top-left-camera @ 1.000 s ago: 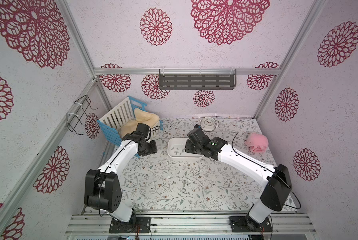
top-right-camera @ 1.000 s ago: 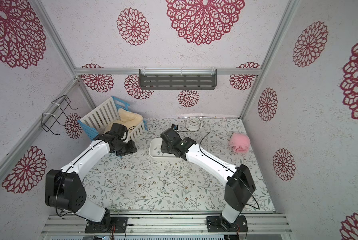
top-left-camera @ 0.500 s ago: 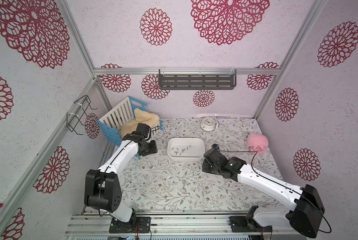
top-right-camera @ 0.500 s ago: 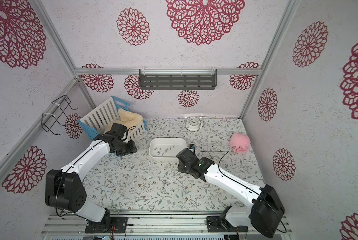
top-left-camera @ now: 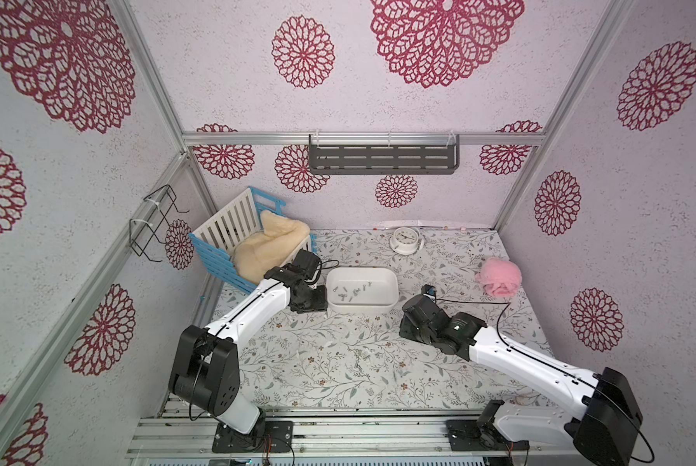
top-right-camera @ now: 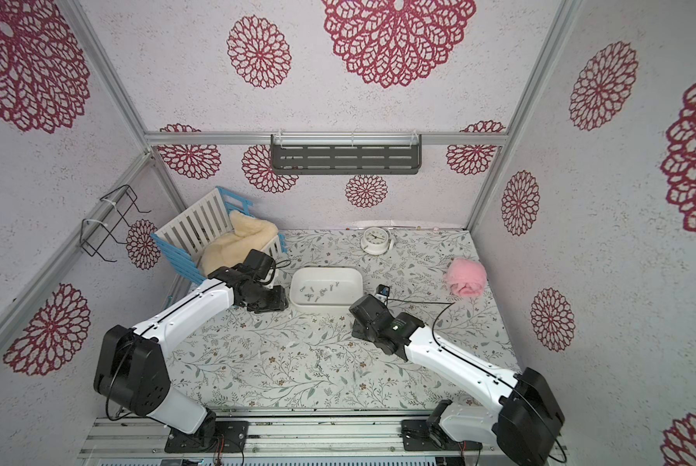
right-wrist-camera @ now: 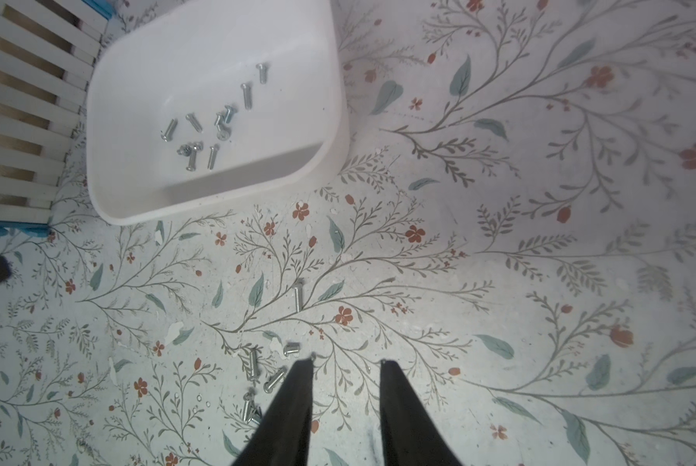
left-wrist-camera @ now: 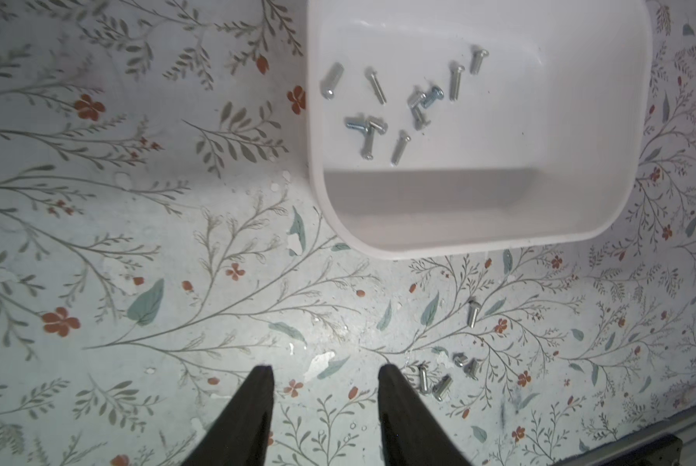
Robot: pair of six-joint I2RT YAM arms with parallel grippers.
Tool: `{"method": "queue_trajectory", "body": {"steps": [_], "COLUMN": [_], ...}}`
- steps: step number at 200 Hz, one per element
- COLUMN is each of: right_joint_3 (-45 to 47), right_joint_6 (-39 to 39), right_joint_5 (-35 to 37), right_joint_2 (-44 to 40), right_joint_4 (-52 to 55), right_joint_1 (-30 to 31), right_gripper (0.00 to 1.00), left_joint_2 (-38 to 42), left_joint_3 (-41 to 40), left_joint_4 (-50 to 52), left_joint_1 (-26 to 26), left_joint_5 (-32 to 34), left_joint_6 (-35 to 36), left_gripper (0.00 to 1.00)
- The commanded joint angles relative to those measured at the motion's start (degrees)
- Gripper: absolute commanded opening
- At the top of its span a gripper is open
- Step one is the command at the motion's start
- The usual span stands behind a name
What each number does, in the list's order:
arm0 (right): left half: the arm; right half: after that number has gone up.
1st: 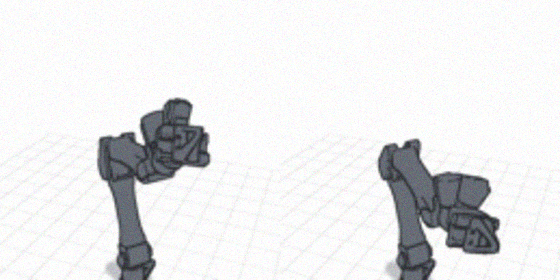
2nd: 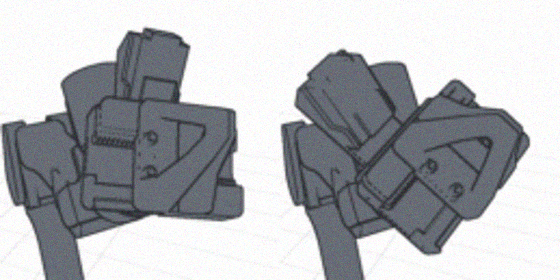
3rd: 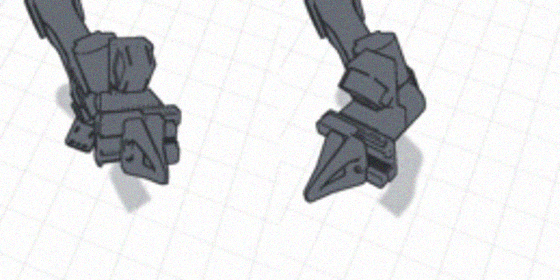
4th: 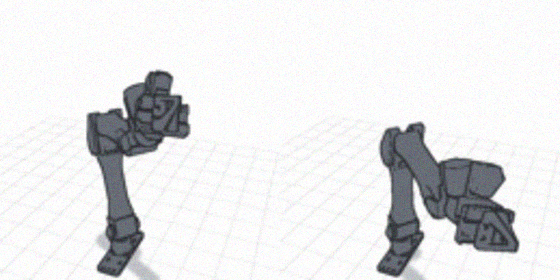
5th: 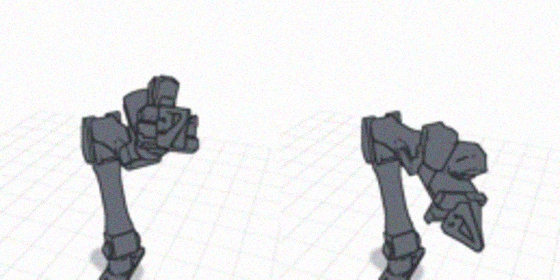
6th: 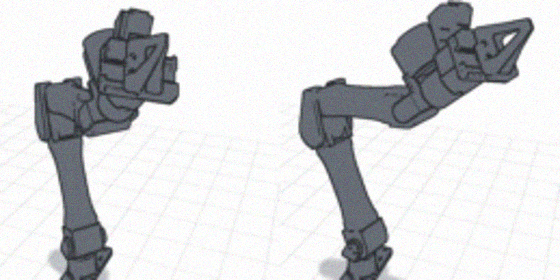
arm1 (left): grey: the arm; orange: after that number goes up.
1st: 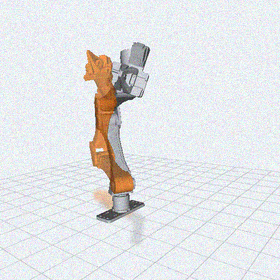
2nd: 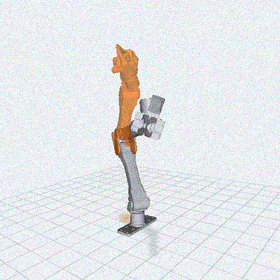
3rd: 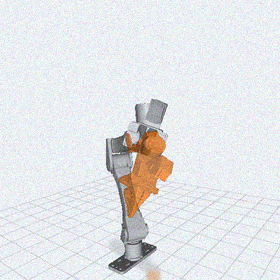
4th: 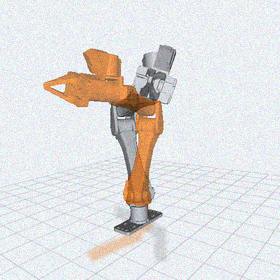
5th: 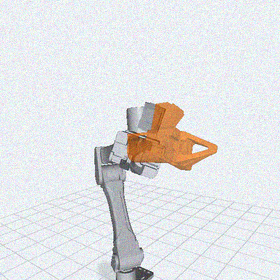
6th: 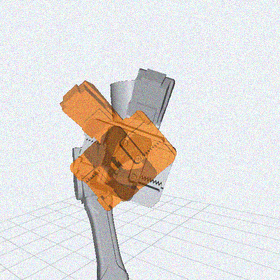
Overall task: Put the screws on the desktop into the storage box
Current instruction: Pick up the screw from the center of the board.
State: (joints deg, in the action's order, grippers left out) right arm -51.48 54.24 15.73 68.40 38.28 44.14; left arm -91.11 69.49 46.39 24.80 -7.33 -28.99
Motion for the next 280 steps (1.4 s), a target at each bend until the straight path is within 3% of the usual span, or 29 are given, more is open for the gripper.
{"method": "queue_trajectory", "body": {"steps": [1,46,90,183,280], "right_joint_3": [0.65,3.07,4.37,7.00,7.23], "right_joint_6": [2.55,3.57,2.41,2.97,3.24], "right_joint_5": [5.08,6.43,3.75,2.97,3.00], "right_joint_2": [-5.26,-11.09,-11.63,-14.21,-14.53], "right_joint_4": [1.01,2.09,1.49,1.13,1.02], "right_joint_1": [-1.13,-2.95,-3.71,-3.80,-3.89], "right_gripper": [0.33,0.33,0.34,0.34,0.34], "left_joint_2": [0.02,-5.45,-11.06,-17.19,-19.43], "left_joint_3": [-0.83,0.25,2.81,3.62,1.75], "left_joint_4": [-0.50,-0.43,-1.07,-0.41,0.44], "left_joint_1": [3.74,14.28,19.41,24.10,25.56], "left_joint_5": [-0.60,0.80,-0.02,-0.04,1.18], "left_joint_6": [-3.32,-8.31,-9.39,-10.54,-9.85], "left_gripper": [0.48,0.48,0.44,0.40,0.36]}}
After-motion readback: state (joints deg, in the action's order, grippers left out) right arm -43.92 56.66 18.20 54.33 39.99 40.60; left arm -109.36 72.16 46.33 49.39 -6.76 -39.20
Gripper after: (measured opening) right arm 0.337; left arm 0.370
